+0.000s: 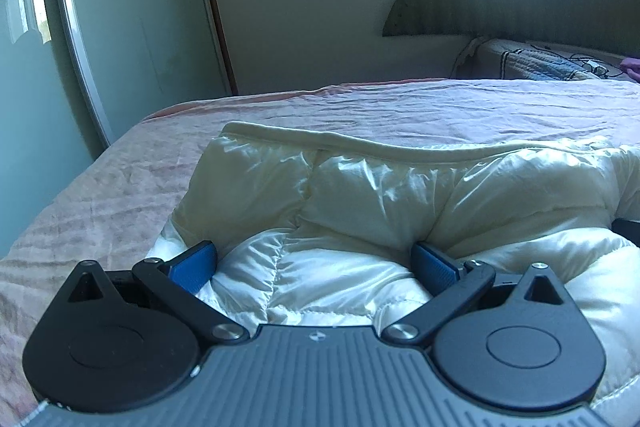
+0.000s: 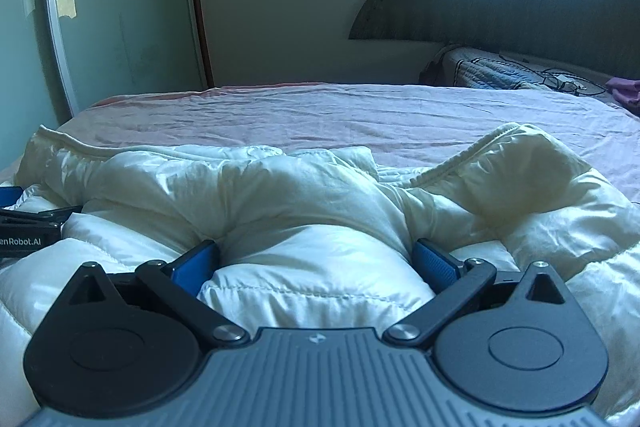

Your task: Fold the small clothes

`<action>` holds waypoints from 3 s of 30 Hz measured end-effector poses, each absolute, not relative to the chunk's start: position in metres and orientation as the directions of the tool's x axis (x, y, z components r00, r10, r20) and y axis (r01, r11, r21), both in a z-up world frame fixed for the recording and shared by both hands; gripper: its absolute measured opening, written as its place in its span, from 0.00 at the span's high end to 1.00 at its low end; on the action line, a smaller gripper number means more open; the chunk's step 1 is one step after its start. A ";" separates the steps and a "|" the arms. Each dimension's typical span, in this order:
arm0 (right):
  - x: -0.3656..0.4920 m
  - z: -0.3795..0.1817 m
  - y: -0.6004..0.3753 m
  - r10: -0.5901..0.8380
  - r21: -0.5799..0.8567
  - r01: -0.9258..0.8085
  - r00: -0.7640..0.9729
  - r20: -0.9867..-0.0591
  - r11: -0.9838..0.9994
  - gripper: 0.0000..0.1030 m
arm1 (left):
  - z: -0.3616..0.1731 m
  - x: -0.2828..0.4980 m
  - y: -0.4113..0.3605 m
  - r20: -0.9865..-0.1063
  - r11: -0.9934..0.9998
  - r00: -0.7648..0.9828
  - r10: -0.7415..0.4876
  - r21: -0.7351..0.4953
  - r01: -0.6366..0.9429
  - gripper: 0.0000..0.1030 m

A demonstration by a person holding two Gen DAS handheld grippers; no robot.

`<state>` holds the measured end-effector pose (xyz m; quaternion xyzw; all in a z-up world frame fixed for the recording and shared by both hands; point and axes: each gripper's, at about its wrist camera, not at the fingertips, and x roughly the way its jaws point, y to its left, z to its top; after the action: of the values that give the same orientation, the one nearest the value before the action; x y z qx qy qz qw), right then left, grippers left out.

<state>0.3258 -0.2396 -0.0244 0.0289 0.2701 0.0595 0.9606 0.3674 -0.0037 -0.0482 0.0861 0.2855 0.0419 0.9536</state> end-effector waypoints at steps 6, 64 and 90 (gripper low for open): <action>0.327 -0.025 -0.240 0.127 0.087 -0.096 0.846 -0.518 0.992 0.00 | -0.050 0.369 0.000 -0.546 0.986 0.830 0.112 0.164 -0.025 0.01; 0.161 -0.006 -0.422 0.032 0.580 0.252 0.900 -0.434 0.775 0.00 | -0.004 0.353 -0.068 -0.550 0.975 0.832 -0.074 0.134 0.176 0.00; 0.205 -0.026 -0.422 0.214 0.790 0.176 0.908 -0.361 0.587 0.73 | -0.055 0.357 -0.096 -0.551 0.944 0.834 0.021 0.286 0.165 0.02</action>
<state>0.2048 -0.4223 -0.0257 0.4542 0.2145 0.0111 0.8646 0.3570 -0.0965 -0.0553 0.1628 0.2852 -0.0380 0.9438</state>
